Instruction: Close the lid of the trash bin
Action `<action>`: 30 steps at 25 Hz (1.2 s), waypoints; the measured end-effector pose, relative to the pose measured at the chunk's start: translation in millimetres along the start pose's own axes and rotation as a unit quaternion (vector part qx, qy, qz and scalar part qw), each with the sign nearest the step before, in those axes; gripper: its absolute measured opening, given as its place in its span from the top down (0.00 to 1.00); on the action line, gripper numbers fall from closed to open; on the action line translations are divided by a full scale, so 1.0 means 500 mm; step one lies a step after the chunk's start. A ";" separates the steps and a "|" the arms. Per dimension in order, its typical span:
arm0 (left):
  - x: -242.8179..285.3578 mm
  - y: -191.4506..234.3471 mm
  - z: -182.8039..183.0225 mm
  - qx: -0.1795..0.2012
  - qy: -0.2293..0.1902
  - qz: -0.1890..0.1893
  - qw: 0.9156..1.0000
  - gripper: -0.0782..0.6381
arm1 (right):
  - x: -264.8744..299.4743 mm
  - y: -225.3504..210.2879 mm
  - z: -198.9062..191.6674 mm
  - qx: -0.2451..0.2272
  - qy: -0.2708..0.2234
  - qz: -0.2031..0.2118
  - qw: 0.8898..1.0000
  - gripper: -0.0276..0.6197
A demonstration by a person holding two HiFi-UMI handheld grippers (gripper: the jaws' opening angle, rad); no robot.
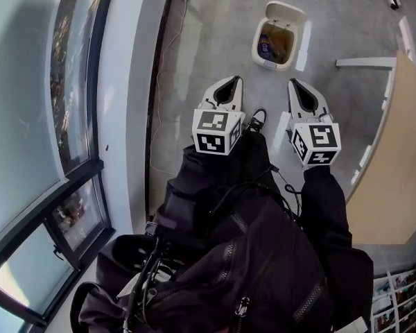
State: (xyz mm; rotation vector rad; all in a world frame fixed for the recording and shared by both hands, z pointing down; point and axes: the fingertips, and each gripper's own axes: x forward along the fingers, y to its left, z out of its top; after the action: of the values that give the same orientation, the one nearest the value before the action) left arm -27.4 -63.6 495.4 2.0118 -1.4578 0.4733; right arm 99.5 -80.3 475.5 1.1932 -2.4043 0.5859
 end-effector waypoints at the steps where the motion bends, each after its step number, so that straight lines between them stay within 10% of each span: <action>1: 0.016 0.013 -0.023 -0.004 0.012 0.004 1.000 0.90 | 0.017 -0.005 -0.023 -0.001 0.013 0.003 1.000 0.95; 30: 0.180 0.231 -0.503 -0.095 0.183 0.026 0.978 0.90 | 0.379 -0.062 -0.476 -0.040 0.172 0.048 0.983 0.95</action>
State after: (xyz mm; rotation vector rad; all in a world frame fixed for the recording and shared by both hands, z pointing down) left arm -91.1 10.6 769.7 1.6384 -1.2770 0.6616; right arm 56.3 -95.1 777.8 0.8656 -2.1759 0.6577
